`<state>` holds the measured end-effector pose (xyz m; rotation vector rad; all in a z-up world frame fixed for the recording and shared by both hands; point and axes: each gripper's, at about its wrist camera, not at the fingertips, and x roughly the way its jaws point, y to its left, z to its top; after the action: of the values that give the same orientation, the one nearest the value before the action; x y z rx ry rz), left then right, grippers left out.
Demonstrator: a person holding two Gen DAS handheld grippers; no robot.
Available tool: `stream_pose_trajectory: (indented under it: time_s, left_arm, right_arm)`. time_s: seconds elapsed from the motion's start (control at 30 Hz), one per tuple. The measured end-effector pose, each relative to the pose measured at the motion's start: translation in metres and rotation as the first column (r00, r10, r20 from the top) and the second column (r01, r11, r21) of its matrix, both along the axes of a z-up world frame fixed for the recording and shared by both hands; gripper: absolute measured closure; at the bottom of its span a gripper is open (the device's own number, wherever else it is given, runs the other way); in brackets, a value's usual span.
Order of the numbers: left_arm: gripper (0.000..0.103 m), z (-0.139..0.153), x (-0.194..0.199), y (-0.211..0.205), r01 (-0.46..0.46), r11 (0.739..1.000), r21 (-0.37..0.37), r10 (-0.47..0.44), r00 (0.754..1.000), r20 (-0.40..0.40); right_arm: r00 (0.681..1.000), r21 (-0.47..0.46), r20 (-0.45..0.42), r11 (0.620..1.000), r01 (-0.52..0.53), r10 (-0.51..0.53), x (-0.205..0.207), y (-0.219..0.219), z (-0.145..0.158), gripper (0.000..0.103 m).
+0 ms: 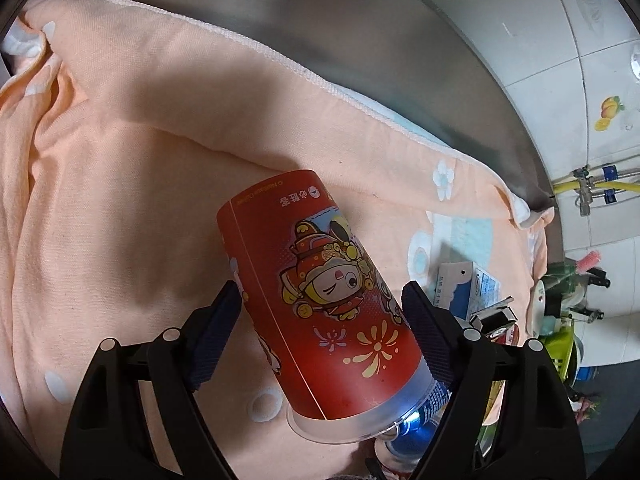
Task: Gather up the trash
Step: 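Drop the Coca-Cola can into the green basket with the right gripper while the left gripper carries the red cup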
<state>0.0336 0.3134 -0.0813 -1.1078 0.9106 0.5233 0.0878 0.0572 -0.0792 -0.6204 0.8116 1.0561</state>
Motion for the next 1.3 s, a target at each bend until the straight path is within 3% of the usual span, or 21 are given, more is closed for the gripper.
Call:
stream_pose_trajectory:
  time_s: [0.4,0.67,0.97,1.17,1.3]
  left_arm:
    - [0.033,0.018,-0.013,-0.009,0.082,0.996,0.045,-0.085,0.994,0.075]
    - [0.035,0.032,-0.018,-0.017,0.117,0.986,0.119,-0.127,0.988,0.084]
    - [0.036,0.057,-0.044,-0.023,0.156,0.978,0.138,-0.176,0.973,0.152]
    - [0.036,0.079,-0.054,-0.045,0.218,0.965,0.148,-0.246,0.947,0.209]
    - [0.036,0.094,-0.050,-0.070,0.285,0.946,0.157,-0.317,0.916,0.246]
  right_arm:
    - [0.997,0.103,-0.033,0.992,0.073,-0.070,-0.011,-0.033,0.023,0.034]
    - [0.992,0.165,-0.060,0.979,0.124,-0.115,-0.009,-0.052,0.033,0.034]
    - [0.980,0.217,-0.069,0.956,0.198,-0.187,-0.005,-0.080,0.042,0.034]
    - [0.954,0.259,-0.076,0.918,0.300,-0.290,-0.003,-0.122,0.054,0.034]
    - [0.903,0.277,-0.064,0.862,0.425,-0.424,0.004,-0.175,0.062,0.034]
